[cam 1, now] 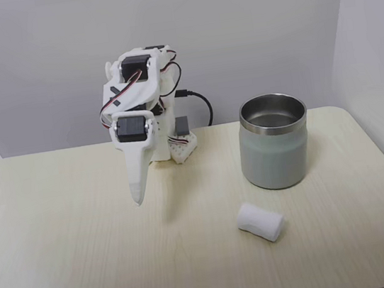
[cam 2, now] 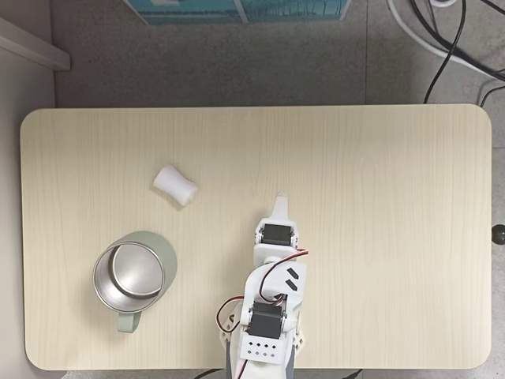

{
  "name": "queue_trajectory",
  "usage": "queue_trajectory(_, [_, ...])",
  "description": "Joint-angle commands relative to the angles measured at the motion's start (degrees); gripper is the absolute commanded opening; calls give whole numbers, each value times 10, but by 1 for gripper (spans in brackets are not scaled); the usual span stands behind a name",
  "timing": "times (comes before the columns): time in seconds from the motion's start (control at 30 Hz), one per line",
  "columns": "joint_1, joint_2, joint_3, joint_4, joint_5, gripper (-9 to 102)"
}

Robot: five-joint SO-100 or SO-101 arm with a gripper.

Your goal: Grasp a dressing and put it in the cup.

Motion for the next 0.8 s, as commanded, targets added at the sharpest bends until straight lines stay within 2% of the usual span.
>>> queue_trajectory(0.0, [-5, -4, 6, 2, 24, 0])
queue_trajectory(0.77, [17, -4, 11, 6, 36, 0])
